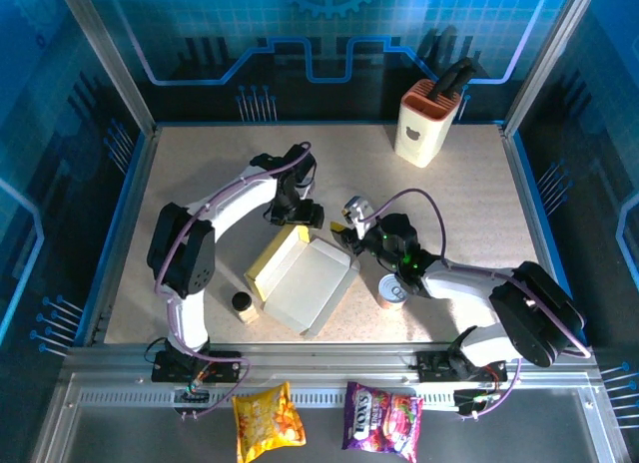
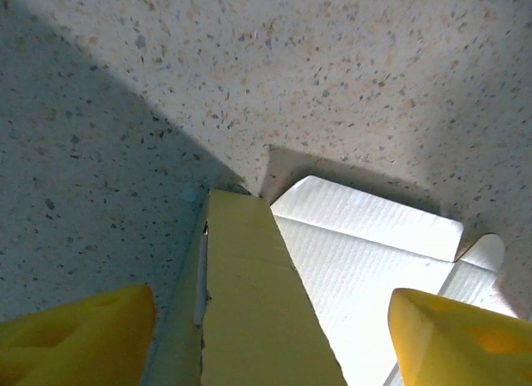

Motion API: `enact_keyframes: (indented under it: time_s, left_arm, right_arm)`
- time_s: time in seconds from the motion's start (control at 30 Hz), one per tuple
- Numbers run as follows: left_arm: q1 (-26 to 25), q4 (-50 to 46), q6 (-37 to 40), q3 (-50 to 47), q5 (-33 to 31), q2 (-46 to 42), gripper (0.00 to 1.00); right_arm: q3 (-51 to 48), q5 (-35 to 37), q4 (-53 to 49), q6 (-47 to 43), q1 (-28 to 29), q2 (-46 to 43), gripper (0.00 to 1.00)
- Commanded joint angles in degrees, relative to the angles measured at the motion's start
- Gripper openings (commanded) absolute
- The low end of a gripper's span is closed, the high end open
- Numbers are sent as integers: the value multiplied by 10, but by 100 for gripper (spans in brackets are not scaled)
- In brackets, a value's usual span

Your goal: Fold the paper box

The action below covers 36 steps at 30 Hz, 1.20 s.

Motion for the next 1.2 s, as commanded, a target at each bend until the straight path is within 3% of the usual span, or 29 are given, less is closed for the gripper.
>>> enact_keyframes:
  time_s: [0.0,0.87,1.17]
  left_arm:
    - [-7,-26,14,22,-10,16,70]
    - [-8,-21,11,19,-23,21,39]
    - [-5,-11,9,12,-36,1,36]
  right_arm:
    - [-10,14,-12,-6,-6,-15,44]
    - [2,20,-50,-27,7,-24,43]
    - [24,33,-93,-18,13,-42,44]
